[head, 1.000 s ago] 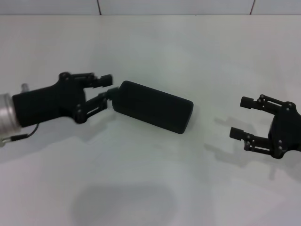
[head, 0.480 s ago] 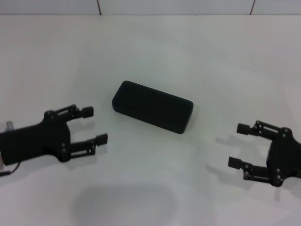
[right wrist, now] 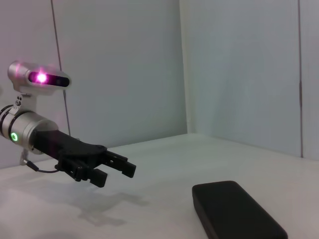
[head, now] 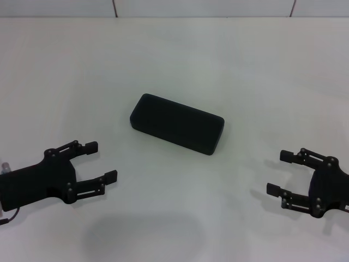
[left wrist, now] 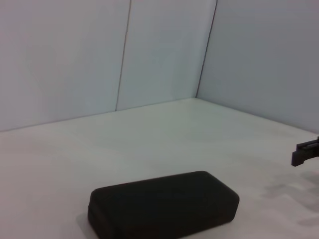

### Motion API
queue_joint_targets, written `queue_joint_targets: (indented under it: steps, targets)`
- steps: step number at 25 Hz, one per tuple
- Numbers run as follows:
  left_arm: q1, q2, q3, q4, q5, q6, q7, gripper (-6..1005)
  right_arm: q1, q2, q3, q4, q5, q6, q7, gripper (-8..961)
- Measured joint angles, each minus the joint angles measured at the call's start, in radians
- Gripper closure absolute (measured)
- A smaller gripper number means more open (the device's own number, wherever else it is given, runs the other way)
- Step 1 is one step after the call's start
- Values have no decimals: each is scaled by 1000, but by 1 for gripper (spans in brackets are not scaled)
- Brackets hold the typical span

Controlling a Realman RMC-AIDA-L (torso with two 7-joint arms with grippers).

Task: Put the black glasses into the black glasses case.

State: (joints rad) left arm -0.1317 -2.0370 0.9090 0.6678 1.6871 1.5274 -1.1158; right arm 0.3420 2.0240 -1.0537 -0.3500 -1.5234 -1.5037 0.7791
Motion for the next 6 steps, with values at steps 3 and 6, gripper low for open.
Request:
queue_joint_targets:
  steps: [3, 6]
  targets:
    - [-1, -1, -1, 0, -3, 13, 0, 133, 3, 0, 0, 0, 6, 1, 0, 185]
    - [-2, -2, -1, 1, 0, 15, 0, 132, 8, 1, -2, 1, 6, 1, 0, 185]
